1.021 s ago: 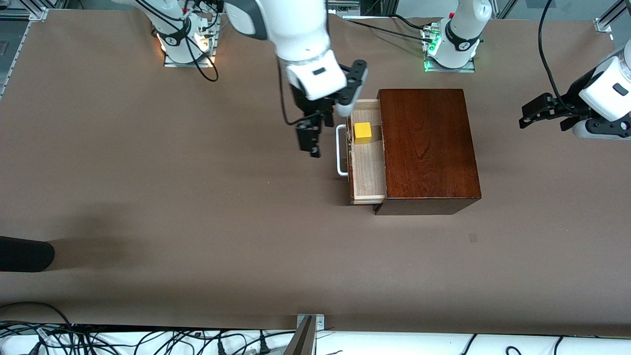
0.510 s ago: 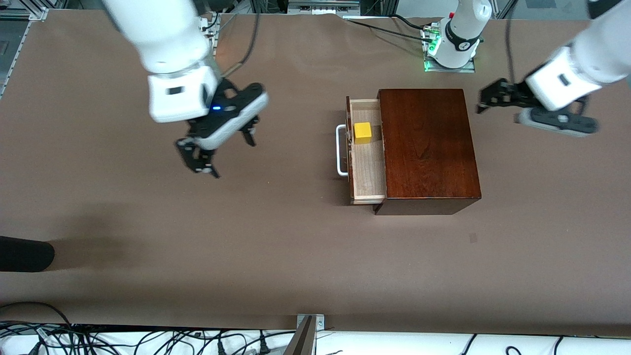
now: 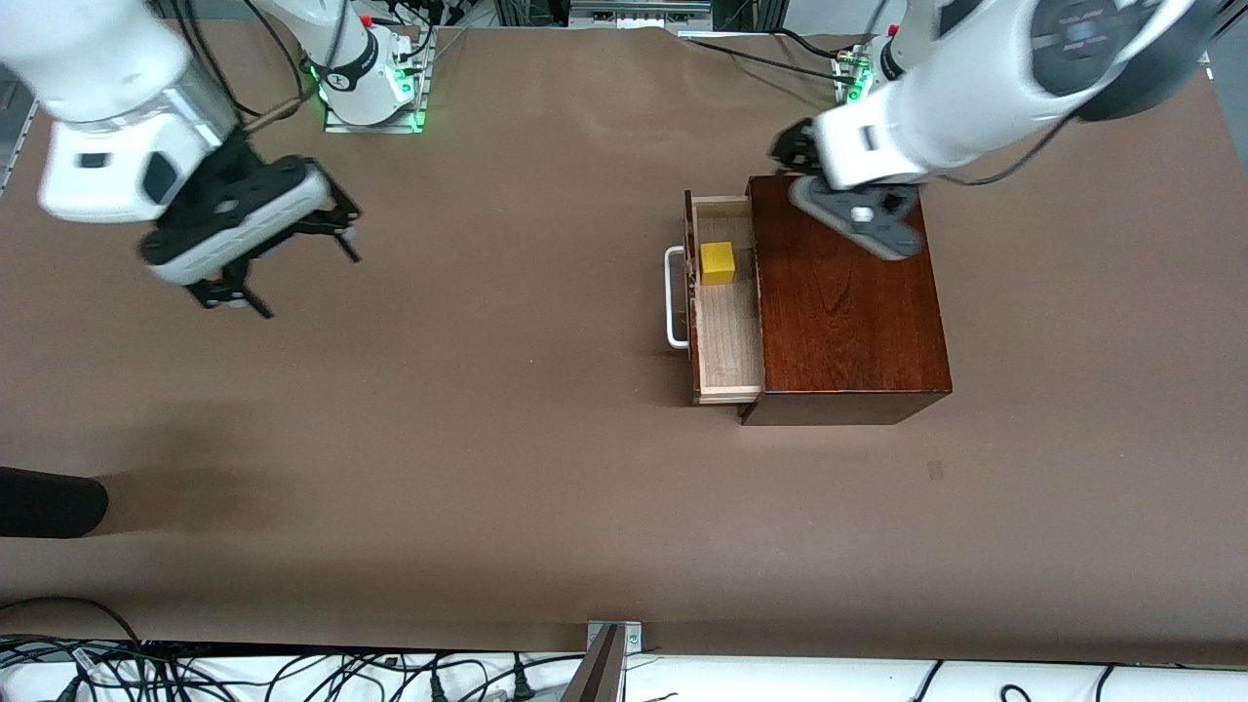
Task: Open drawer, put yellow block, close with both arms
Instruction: 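Lift the right gripper away while the left gripper reaches the drawer, then push the drawer front shut with the left gripper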
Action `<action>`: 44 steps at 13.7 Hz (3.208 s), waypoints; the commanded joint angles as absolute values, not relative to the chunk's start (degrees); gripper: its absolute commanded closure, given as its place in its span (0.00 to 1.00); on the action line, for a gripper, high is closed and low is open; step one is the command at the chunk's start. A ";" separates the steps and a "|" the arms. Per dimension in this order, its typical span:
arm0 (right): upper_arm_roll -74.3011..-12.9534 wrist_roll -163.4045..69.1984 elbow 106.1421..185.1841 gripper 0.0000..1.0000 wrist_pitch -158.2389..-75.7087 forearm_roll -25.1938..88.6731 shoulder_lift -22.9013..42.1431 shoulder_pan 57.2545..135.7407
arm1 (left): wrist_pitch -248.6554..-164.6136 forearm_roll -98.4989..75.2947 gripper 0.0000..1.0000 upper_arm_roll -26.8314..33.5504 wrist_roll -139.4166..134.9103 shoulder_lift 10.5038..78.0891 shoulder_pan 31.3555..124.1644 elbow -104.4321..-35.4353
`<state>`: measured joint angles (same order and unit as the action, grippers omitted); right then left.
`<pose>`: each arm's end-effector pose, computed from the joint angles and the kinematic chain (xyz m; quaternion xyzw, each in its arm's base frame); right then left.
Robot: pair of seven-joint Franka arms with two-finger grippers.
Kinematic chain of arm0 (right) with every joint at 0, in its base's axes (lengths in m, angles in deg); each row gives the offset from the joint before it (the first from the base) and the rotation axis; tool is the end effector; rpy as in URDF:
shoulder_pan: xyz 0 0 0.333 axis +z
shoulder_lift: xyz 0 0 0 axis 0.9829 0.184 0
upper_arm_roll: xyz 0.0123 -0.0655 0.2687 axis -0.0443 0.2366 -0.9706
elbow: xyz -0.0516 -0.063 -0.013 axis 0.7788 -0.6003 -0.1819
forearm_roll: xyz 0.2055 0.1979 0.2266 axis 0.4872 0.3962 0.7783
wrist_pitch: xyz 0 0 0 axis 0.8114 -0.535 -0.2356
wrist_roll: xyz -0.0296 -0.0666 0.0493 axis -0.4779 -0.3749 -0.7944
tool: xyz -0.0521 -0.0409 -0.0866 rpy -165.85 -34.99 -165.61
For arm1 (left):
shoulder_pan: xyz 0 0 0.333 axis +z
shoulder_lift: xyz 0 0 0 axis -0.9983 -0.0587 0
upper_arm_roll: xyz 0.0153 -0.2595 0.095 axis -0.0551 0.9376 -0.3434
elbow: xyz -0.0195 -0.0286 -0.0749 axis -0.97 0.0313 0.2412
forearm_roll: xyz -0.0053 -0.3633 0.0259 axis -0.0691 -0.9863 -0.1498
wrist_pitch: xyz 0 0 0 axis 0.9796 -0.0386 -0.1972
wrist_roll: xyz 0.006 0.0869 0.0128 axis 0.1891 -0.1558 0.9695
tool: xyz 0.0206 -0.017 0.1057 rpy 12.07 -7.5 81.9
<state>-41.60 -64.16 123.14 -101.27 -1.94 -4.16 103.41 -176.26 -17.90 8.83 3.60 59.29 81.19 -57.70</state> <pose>0.5594 0.1793 0.6145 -0.9365 -0.3292 -0.1201 0.0117 0.4806 -0.2832 0.5126 0.9520 -0.2382 -0.1310 0.1408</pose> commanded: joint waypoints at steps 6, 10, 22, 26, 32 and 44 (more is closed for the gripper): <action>-49.76 -66.50 133.03 0.00 -100.49 -0.80 -8.58 85.66 | -182.97 -16.77 0.00 12.19 20.15 44.87 76.44 -48.17; -49.69 -65.37 136.98 0.00 -101.02 -2.12 -8.92 84.94 | -187.72 -3.77 0.00 12.28 35.72 40.75 70.30 -48.27; -45.56 -56.22 138.13 0.00 -94.52 -4.75 -10.59 84.94 | -196.44 14.52 0.00 11.58 50.08 30.02 62.99 -51.43; -45.65 -50.10 137.08 0.00 -93.46 -4.67 -9.98 85.11 | -193.64 15.31 0.00 9.91 50.34 29.93 63.43 -51.35; -45.91 -48.05 136.73 0.00 -92.76 -5.81 -9.19 85.38 | -187.12 20.86 0.00 9.47 49.99 30.28 63.61 -51.43; -45.74 -48.22 136.73 0.00 -93.55 -6.43 -8.75 85.29 | -184.75 20.59 0.00 9.99 35.13 31.59 64.48 -51.52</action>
